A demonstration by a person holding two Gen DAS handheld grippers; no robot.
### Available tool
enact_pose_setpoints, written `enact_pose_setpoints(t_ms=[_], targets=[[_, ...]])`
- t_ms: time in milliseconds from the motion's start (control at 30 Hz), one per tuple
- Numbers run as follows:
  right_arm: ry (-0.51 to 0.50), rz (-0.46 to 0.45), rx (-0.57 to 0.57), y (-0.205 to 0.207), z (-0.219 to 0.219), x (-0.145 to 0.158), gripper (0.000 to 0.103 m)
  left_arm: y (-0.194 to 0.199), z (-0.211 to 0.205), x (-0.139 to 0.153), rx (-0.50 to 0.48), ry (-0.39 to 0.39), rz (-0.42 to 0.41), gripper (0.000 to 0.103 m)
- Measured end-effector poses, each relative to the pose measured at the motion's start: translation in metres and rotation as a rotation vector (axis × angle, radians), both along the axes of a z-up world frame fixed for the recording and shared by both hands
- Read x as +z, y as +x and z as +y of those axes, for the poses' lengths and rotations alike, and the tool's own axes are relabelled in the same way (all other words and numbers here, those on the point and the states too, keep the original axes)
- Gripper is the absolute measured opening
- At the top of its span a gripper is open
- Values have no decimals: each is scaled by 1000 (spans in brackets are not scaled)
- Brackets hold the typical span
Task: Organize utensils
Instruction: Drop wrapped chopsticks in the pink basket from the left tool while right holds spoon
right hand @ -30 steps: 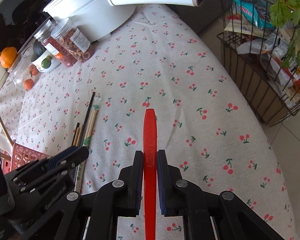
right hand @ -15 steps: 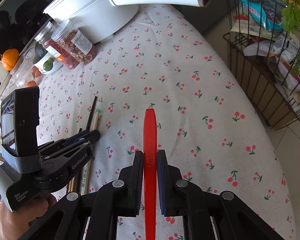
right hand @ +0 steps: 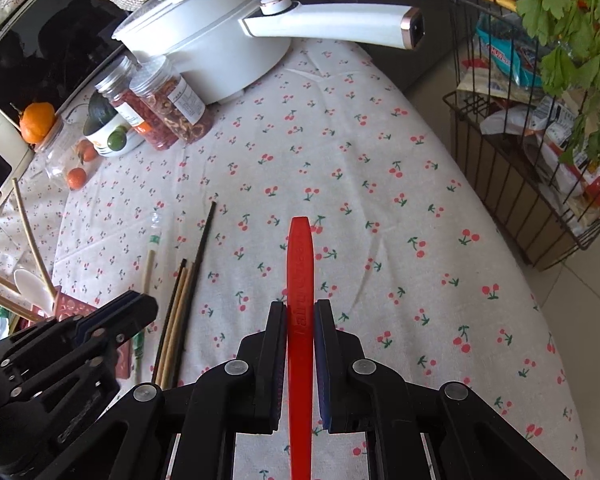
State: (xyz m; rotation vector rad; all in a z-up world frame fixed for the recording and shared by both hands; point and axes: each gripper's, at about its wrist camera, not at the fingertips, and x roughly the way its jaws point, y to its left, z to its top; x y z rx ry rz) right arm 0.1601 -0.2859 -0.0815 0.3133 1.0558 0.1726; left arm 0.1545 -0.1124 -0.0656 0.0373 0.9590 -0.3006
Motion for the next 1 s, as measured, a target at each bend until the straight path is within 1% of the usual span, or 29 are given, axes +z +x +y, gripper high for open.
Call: enact_pose_setpoints(t_ms=[133,267,400,467,567,633,800,1000], targets=[[-4,-41,-13,-13,4,14,10,-35,21,31,-7,-65,-92,9],[-9,-79,-29,-22,7,24,10,-61,48,64,19,-151,-203,9],[-27,-77,-34,-25,12,22,10,-76,79,93,80,-201,-374,9],[-31,-64,-33,-23,14,18,10,-80,96,102,114,-210,-469,9],[-39,-49,-31,-20,17,12,10,-76,117,105,171,-198,-585,9],[-49,-48,-30,-19,20,11,10,-69,127,103,217,-181,-626,9],[-48,-51,-17,-13,27,10,10,-47,142,89,307,-166,-673,9],[-50,-48,-3,-5,35,8,10,-29,138,73,331,-93,-742,9]])
